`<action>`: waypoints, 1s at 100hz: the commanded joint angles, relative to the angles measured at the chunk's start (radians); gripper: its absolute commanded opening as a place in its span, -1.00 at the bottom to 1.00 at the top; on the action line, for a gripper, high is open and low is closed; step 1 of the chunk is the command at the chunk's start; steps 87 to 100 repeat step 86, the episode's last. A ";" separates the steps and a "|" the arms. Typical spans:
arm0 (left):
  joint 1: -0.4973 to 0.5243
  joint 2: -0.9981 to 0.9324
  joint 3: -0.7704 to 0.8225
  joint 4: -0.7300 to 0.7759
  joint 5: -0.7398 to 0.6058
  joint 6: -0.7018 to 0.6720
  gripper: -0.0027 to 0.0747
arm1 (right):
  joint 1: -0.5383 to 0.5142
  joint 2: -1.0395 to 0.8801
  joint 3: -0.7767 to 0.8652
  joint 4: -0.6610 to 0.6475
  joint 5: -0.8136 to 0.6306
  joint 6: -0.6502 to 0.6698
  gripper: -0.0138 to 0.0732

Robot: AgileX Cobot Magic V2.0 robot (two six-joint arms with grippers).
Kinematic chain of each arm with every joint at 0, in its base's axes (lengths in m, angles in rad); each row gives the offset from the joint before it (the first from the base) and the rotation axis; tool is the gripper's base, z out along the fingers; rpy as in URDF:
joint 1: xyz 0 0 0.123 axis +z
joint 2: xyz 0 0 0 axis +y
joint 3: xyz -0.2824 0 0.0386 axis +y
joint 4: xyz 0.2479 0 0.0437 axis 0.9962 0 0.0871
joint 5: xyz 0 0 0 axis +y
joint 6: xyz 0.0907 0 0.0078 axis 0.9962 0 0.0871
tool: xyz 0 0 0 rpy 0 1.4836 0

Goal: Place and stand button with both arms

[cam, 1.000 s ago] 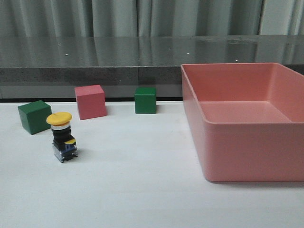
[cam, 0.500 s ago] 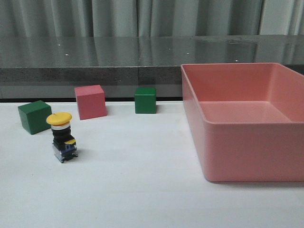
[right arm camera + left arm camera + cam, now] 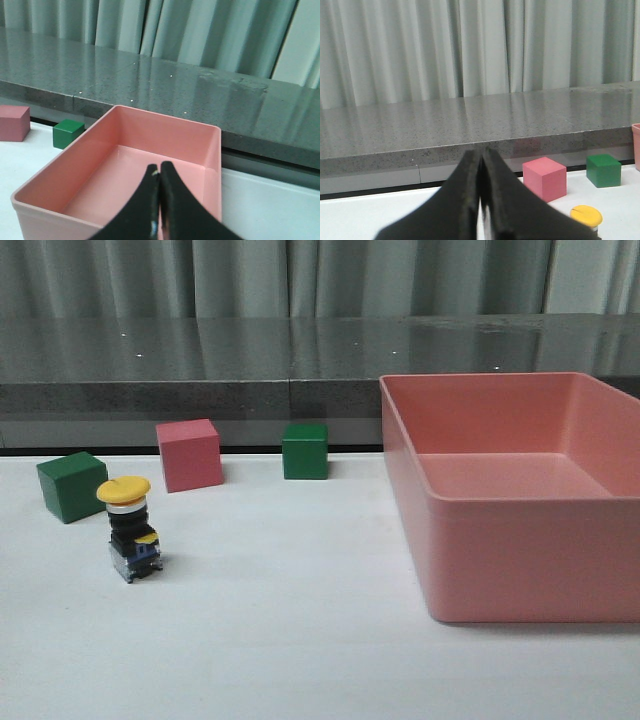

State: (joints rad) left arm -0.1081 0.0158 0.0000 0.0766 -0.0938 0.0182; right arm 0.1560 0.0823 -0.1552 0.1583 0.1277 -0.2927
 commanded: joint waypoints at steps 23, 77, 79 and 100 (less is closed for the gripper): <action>0.001 0.012 0.045 -0.007 -0.082 -0.008 -0.98 | -0.142 -0.109 0.130 -0.108 -0.119 0.231 -0.82; 0.001 0.012 0.045 -0.007 -0.082 -0.008 -0.98 | -0.146 -0.109 0.168 -0.108 -0.114 0.235 -0.82; 0.001 0.012 0.045 -0.007 -0.082 -0.008 -0.98 | -0.146 -0.109 0.168 -0.108 -0.114 0.235 -0.82; 0.001 0.012 0.045 -0.007 -0.082 -0.008 -0.98 | -0.146 -0.109 0.168 -0.108 -0.114 0.235 -0.82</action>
